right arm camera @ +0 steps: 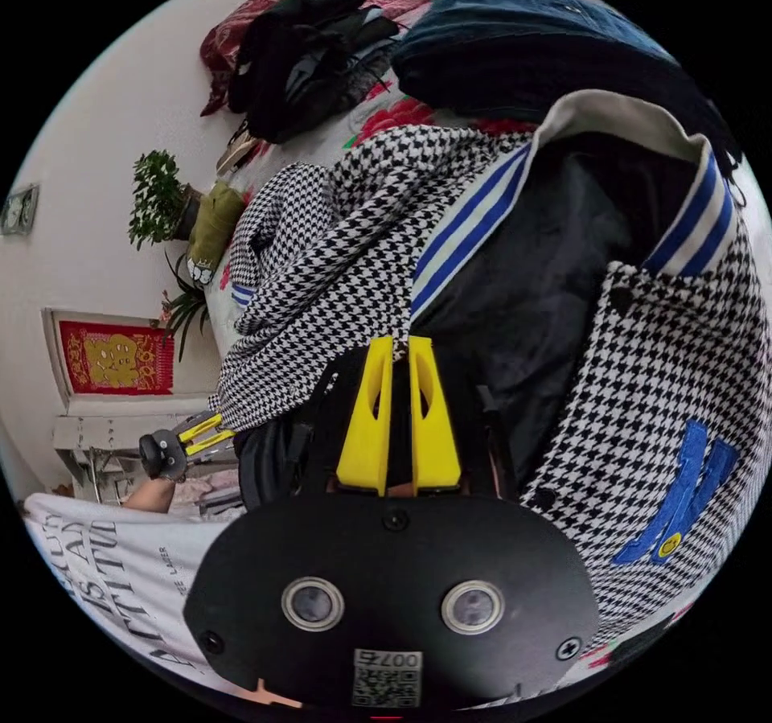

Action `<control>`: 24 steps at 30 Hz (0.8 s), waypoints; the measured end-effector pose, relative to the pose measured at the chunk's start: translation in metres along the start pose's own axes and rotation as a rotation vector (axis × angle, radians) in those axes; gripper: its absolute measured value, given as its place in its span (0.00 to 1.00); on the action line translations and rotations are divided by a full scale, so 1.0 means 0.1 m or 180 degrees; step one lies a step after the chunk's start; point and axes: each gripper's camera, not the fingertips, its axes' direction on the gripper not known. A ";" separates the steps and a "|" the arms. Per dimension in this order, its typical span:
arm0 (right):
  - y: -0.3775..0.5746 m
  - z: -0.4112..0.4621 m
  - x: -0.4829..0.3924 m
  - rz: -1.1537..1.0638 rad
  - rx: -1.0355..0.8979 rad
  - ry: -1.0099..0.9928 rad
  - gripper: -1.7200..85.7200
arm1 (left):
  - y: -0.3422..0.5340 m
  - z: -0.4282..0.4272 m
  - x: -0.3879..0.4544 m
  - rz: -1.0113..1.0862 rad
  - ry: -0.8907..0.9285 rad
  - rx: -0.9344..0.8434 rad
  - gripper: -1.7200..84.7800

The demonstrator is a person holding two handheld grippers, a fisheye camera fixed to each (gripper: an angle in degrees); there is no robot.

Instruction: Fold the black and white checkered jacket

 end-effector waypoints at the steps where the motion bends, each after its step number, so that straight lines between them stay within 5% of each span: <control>1: 0.02 -0.04 0.01 -0.0028 0.0007 -0.0007 0.03 | 0.04 -0.12 -0.09 0.0050 0.0118 0.0018 0.09; 10: 0.19 -0.56 0.37 -0.0183 -0.0084 -0.0276 0.06 | 0.45 -1.30 -1.15 0.0024 0.1785 0.0844 0.09; 24: 0.85 0.04 1.47 0.1308 -0.0262 -0.2299 0.13 | 1.11 -1.80 -1.87 -0.0341 0.2687 0.2095 0.08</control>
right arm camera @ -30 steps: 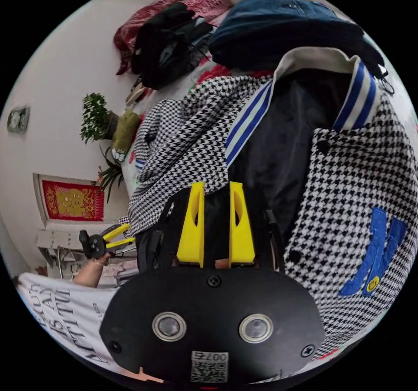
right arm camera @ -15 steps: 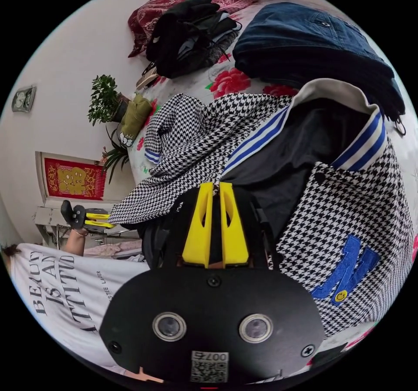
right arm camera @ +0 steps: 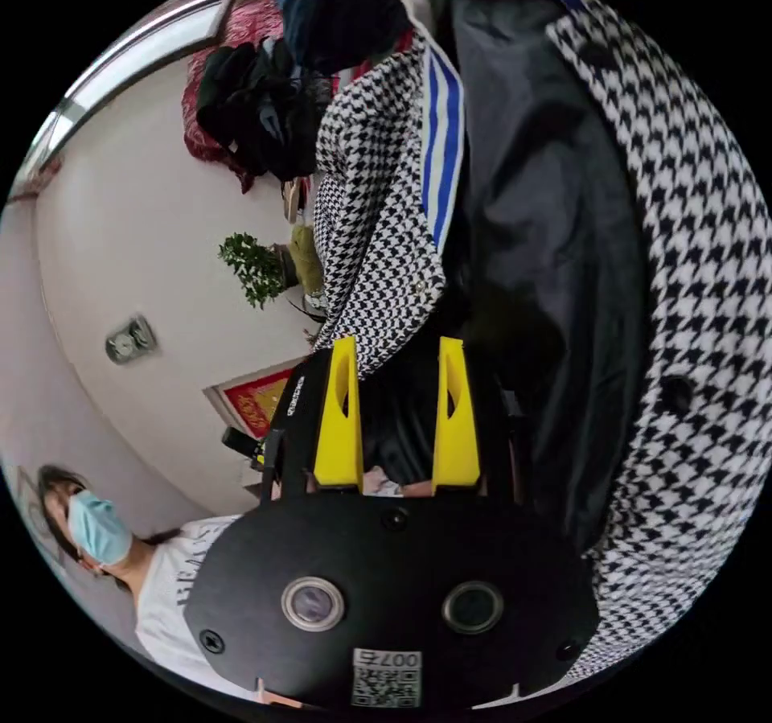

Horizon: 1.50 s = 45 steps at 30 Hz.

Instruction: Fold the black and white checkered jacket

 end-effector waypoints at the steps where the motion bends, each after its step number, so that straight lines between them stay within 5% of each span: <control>1: 0.00 -0.01 0.02 0.0007 0.0032 -0.0136 0.13 | 0.00 -0.03 0.00 -0.0010 -0.0003 -0.0035 0.08; 7: -0.03 -0.72 -0.87 -0.0910 0.0739 -0.0004 0.03 | -0.22 0.33 0.29 0.0337 -0.0116 -0.0529 0.07; 12: 0.20 -1.32 -2.27 -0.2012 0.1031 0.1438 0.02 | -0.66 1.21 0.49 0.0418 0.0040 -0.0708 0.07; 18: 0.13 -1.52 -1.36 -0.0882 0.1267 0.2584 0.03 | -0.69 2.42 1.08 0.0891 0.0038 -0.1243 0.18; 23: 1.25 -1.44 -0.88 -0.1107 0.1461 0.1940 0.06 | -0.15 1.79 1.05 0.0612 -0.0375 -0.0538 0.15; 29: 2.40 -0.49 -1.03 -0.2070 0.0572 0.1136 0.09 | 0.47 1.01 0.63 -0.0229 -0.1030 -0.0022 0.15; 33: 2.77 0.49 -1.43 -0.2653 -0.0045 0.1348 0.11 | 0.76 1.04 0.64 -0.0209 -0.1604 0.0015 0.17; 38: 2.80 1.33 -1.33 -0.2576 -0.0467 0.1941 0.07 | 0.77 1.81 0.31 -0.0223 -0.1584 -0.0728 0.19; 41: 3.16 1.25 -1.56 -0.2941 0.0005 0.2133 0.04 | 0.68 2.17 0.32 0.0052 -0.2141 -0.1212 0.14; 45: 4.03 1.17 -2.03 -0.3506 0.0268 0.2663 0.02 | 0.86 1.80 0.77 0.0422 -0.2169 -0.0769 0.08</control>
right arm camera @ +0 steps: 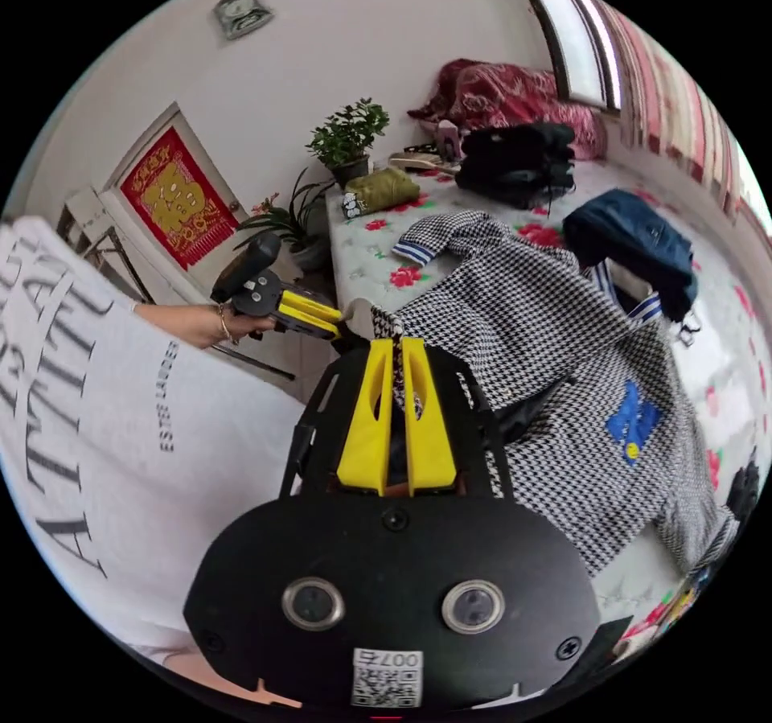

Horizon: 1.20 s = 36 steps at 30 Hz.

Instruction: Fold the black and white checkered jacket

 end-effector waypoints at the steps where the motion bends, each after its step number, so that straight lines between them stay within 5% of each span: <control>1: 0.02 -0.04 -0.13 -0.0078 -0.0067 0.0075 0.02 | 0.16 -0.15 0.06 0.0047 -0.0007 0.0131 0.07; 5: 0.30 0.44 -0.76 -0.0318 -0.0937 0.0113 0.02 | 0.74 -0.14 0.27 0.0307 -0.0109 0.0101 0.04; 10: 0.65 1.62 -0.70 0.0518 -0.1549 -0.0273 0.02 | 1.13 0.53 0.26 0.0531 0.0128 -0.0603 0.01; 16: 0.58 1.78 -0.60 0.0697 -0.1922 -0.0286 0.04 | 1.19 0.41 -0.07 0.0675 0.0583 -0.0442 0.01; 23: 0.56 0.92 0.12 0.1459 -0.1156 -0.0313 0.07 | 0.99 0.04 -0.93 0.0009 0.0456 -0.0031 0.02; 30: 0.35 0.25 1.61 0.2292 0.0272 -0.0332 0.08 | -0.58 -0.12 -1.29 0.0354 0.0042 0.0395 0.10; 36: 0.06 0.26 2.87 0.2604 0.0500 -0.0287 0.08 | -2.03 0.33 -1.07 0.0742 -0.0148 0.0173 0.12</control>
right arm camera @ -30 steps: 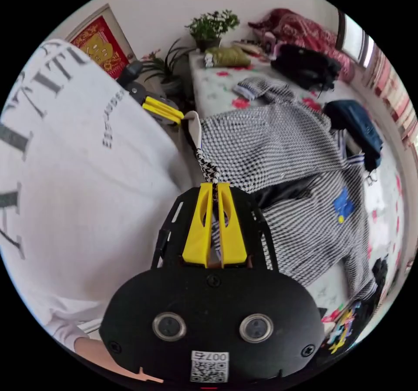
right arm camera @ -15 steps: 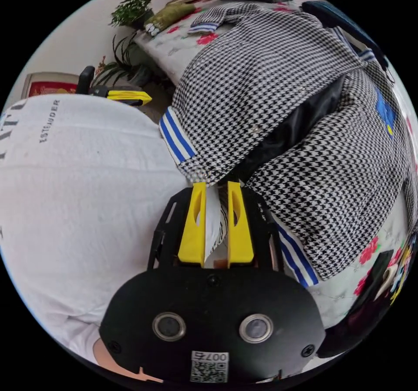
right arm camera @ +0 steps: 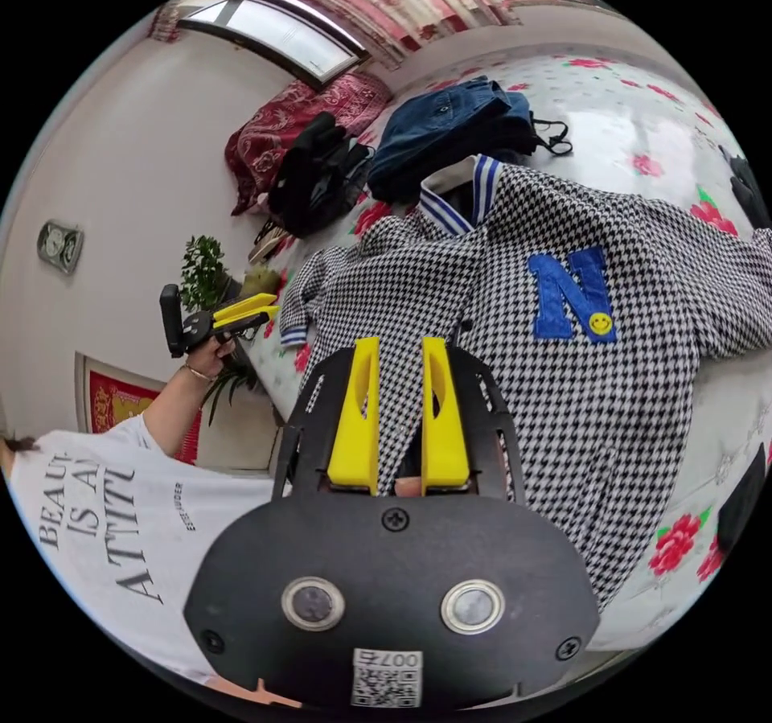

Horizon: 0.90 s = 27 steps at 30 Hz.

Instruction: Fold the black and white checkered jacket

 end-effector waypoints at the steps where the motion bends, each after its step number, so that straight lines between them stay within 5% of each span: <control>1: -0.10 0.02 0.07 0.0013 0.0001 -0.0025 0.08 | -0.23 0.16 -0.01 0.0048 -0.0099 -0.0135 0.12; 6: -0.90 0.26 0.76 0.0249 -0.0042 -0.0096 0.09 | -0.94 0.78 -0.14 0.0147 -0.0279 -0.0540 0.13; 14: -1.36 0.83 1.23 0.0580 -0.0266 -0.0259 0.05 | -1.49 1.68 -0.33 0.0511 0.0216 -0.0973 0.12; 22: -2.04 0.64 0.29 -0.0462 -0.0181 0.0275 0.02 | -1.00 1.18 -1.98 -0.1039 0.0952 -0.0205 0.09; 27: -2.59 1.72 0.45 -0.0541 -0.0969 0.1197 0.02 | -1.12 1.95 -1.87 -0.0928 0.0556 -0.0594 0.10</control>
